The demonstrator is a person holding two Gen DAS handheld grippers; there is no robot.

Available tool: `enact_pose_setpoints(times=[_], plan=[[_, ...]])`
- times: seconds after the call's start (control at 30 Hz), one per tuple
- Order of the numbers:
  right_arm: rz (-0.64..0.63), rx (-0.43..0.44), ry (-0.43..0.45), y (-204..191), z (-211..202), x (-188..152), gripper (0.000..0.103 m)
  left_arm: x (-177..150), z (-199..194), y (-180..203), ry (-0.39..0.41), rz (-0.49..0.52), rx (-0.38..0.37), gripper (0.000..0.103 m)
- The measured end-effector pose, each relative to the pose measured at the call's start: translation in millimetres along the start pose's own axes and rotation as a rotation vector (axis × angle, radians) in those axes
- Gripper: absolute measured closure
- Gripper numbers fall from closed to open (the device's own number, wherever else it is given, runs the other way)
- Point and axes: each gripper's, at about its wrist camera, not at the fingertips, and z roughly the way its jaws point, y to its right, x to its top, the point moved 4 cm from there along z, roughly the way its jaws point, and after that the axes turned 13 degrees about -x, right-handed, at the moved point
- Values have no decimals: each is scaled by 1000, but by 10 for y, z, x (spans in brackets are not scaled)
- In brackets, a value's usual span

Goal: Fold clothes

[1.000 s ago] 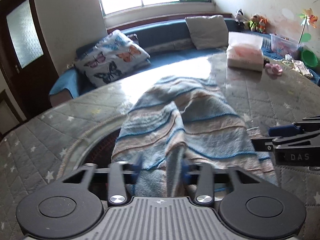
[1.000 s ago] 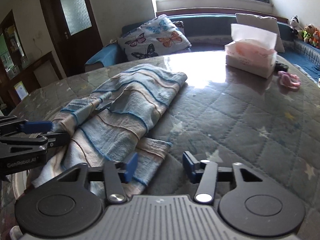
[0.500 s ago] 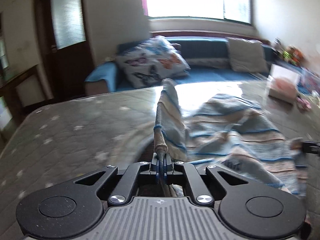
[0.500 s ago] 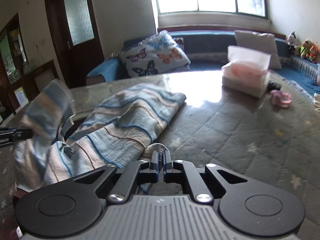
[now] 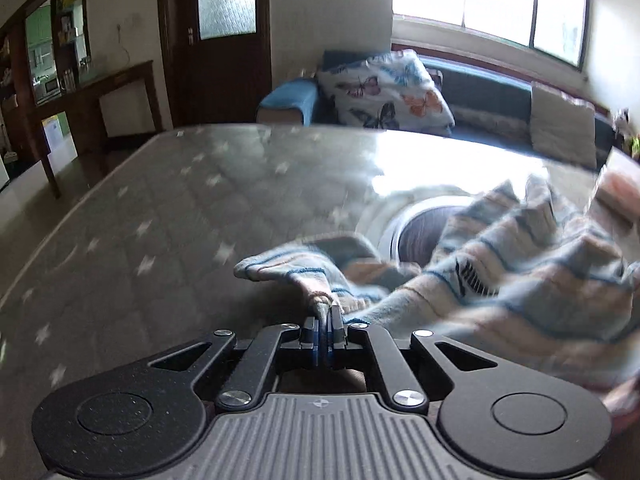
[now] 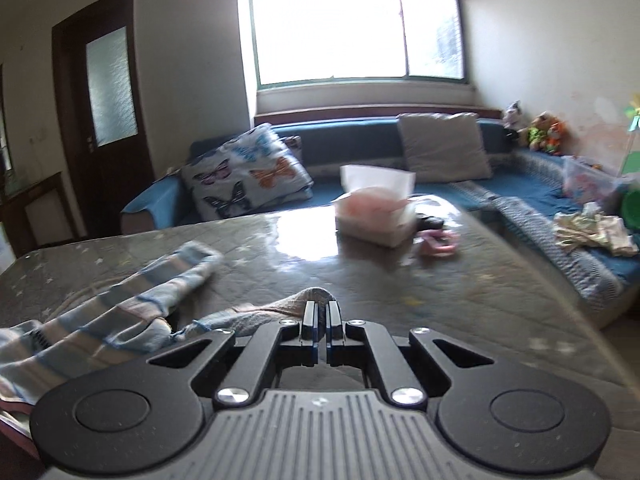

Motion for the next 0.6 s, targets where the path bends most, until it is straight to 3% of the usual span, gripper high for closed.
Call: enact_pose_setpoints(times=[0.13, 0.3, 0.47, 0.6], plan=[[-20, -42, 3, 242, -280, -129, 100, -298, -159, -2, -69, 17, -6, 98], [-68, -78, -95, 441, -516, -441, 96, -590, -279, 46, -143, 54, -36, 90], [-92, -88, -114, 484, -589, -465, 94, -440, -507, 101, -85, 100, -58, 68], [-123, -43, -105, 326, -518, -373, 90, -235, -588, 191, -21, 138, -80, 68]])
